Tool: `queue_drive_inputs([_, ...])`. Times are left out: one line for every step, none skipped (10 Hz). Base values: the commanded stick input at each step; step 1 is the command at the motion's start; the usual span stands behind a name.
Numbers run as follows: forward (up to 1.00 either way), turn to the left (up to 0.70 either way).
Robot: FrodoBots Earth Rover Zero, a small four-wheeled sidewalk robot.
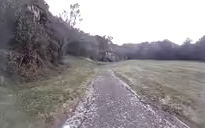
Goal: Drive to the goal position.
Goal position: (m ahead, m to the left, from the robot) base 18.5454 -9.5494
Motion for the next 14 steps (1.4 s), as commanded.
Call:
queue_drive_inputs([0.45,-0.10])
queue_drive_inputs([0.45,0.00])
queue_drive_inputs([0.45,0.00])
queue_drive_inputs([0.45,0.00])
queue_drive_inputs([0.45,0.00])
queue_drive_inputs([0.45,0.00])
queue_drive_inputs([0.45,0.00])
queue_drive_inputs([0.45,0.00])
queue_drive_inputs([0.45,0.00])
queue_drive_inputs([0.45,0.00])
queue_drive_inputs([0.45,0.00])
queue_drive_inputs([0.45,0.00])
queue_drive_inputs([0.45,0.00])
queue_drive_inputs([0.45,0.00])
